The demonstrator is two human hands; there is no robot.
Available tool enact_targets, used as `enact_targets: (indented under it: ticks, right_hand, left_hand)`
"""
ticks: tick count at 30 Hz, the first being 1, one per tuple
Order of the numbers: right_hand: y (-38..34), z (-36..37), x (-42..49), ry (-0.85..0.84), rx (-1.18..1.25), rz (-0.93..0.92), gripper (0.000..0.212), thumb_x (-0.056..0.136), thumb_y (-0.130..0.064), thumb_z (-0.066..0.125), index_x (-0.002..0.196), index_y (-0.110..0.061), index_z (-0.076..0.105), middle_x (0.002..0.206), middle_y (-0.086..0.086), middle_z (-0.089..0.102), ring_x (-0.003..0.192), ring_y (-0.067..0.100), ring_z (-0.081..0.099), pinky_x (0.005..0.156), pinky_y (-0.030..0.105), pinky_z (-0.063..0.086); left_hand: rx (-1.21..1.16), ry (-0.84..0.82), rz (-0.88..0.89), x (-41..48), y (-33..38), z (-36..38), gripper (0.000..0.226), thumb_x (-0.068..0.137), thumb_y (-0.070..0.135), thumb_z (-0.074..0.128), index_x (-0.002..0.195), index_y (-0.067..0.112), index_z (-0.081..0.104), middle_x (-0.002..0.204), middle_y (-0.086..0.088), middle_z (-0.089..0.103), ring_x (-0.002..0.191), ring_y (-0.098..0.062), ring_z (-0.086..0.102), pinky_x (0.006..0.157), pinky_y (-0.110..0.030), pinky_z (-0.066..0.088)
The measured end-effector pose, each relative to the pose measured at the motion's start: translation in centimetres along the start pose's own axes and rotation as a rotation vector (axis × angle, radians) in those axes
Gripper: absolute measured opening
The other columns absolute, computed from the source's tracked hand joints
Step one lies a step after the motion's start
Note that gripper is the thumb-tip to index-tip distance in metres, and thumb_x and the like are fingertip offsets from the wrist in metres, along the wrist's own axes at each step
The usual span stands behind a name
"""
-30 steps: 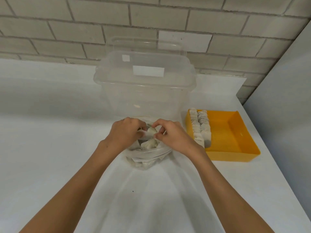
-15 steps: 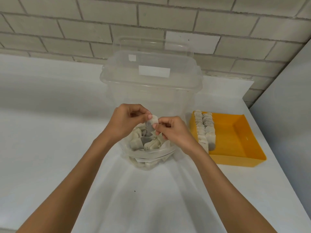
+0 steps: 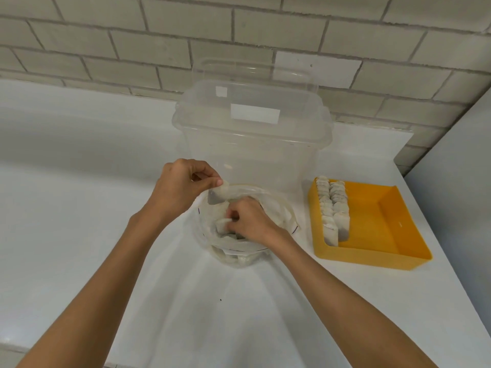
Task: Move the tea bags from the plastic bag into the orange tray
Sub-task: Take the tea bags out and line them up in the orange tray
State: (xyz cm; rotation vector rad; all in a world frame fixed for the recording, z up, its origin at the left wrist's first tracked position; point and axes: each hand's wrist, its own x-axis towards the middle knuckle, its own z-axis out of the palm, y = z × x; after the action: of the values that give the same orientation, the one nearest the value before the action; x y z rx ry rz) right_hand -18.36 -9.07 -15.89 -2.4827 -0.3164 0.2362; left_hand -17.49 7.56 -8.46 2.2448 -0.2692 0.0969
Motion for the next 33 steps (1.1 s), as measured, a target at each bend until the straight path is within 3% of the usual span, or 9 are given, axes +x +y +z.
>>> enact_targets:
  ticks: [3,6,13,17,19,21,24,27,33]
  right_hand:
    - [0.2,-1.4,-0.1,0.137,0.126,0.059,0.003,0.077,-0.003,0.064,0.076,-0.005,0.066,0.072,0.0,0.061,0.067,0.013,0.052,0.061,0.02,0.039]
    - [0.7,-3.0,-1.4,0.277,0.104,0.031,0.009,0.079,-0.001,0.063,0.082,-0.009,0.066,0.076,-0.001,0.062,0.067,0.011,0.053,0.062,0.014,0.04]
    - [1.9,-3.4,-3.9,-0.061,-0.097,0.036,0.036,0.08,0.012,0.046,0.092,-0.006,0.074,0.095,0.005,0.069,0.082,0.011,0.058,0.07,0.013,0.041]
    - [1.8,-3.7,-2.8,0.069,-0.064,0.09,0.035,0.081,0.007,0.042,0.088,-0.008,0.073,0.089,0.006,0.07,0.086,0.02,0.062,0.075,0.027,0.051]
    - [1.9,-3.4,-2.0,0.114,-0.079,0.09,0.031,0.086,0.003,0.043,0.095,-0.008,0.071,0.089,0.005,0.067,0.086,0.021,0.06,0.072,0.027,0.048]
    - [2.0,-3.1,-1.1,0.075,-0.115,0.093,0.027,0.089,-0.001,0.044,0.099,-0.005,0.069,0.093,0.007,0.067,0.088,0.022,0.061,0.074,0.027,0.048]
    - [2.2,-2.5,0.1,-0.087,-0.181,0.113,0.019,0.085,-0.005,0.05,0.085,-0.001,0.068,0.082,0.008,0.065,0.084,0.027,0.061,0.073,0.035,0.05]
    - [2.2,-2.9,0.3,-0.094,-0.155,0.12,0.007,0.081,-0.007,0.061,0.082,-0.005,0.068,0.081,0.002,0.061,0.08,0.02,0.059,0.068,0.029,0.046]
    - [1.2,-6.3,-2.1,0.086,0.04,0.003,0.002,0.08,-0.009,0.073,0.082,-0.01,0.073,0.061,-0.006,0.062,0.057,0.005,0.057,0.057,0.014,0.047]
  left_hand:
    - [-0.008,0.006,-0.011,-0.2,-0.2,0.1,0.014,0.08,0.024,0.075,0.071,0.034,0.069,0.073,0.015,0.069,0.069,0.001,0.059,0.071,-0.023,0.048]
    - [-0.012,0.008,-0.014,-0.3,-0.3,0.3,0.009,0.08,0.025,0.075,0.074,0.03,0.071,0.075,0.01,0.07,0.073,-0.006,0.062,0.076,-0.034,0.051]
    - [-0.009,-0.029,-0.014,-0.4,0.0,1.2,0.004,0.081,0.024,0.074,0.078,0.025,0.073,0.079,0.006,0.071,0.076,-0.013,0.063,0.078,-0.042,0.054]
    - [-0.002,-0.028,-0.013,-0.4,0.1,1.1,0.004,0.081,0.025,0.074,0.078,0.026,0.072,0.08,0.005,0.071,0.076,-0.014,0.063,0.078,-0.043,0.053]
    - [-0.002,-0.028,-0.016,-0.5,0.2,1.1,0.004,0.082,0.024,0.074,0.079,0.025,0.072,0.08,0.005,0.071,0.076,-0.014,0.063,0.077,-0.043,0.054]
    - [0.004,-0.03,-0.016,-0.6,0.3,1.1,0.003,0.082,0.024,0.074,0.079,0.024,0.073,0.08,0.006,0.071,0.076,-0.014,0.063,0.077,-0.042,0.054]
    - [0.009,-0.046,-0.015,-0.5,0.5,1.0,0.002,0.083,0.023,0.073,0.081,0.022,0.074,0.08,0.007,0.071,0.075,-0.012,0.062,0.078,-0.039,0.053]
    - [0.029,-0.061,-0.012,-0.4,0.8,0.9,0.002,0.084,0.024,0.072,0.083,0.024,0.074,0.081,0.008,0.07,0.072,-0.007,0.06,0.077,-0.036,0.052]
    - [0.042,-0.07,0.027,0.3,2.1,0.8,0.002,0.083,0.028,0.072,0.082,0.027,0.074,0.081,0.012,0.071,0.075,-0.007,0.062,0.081,-0.039,0.053]
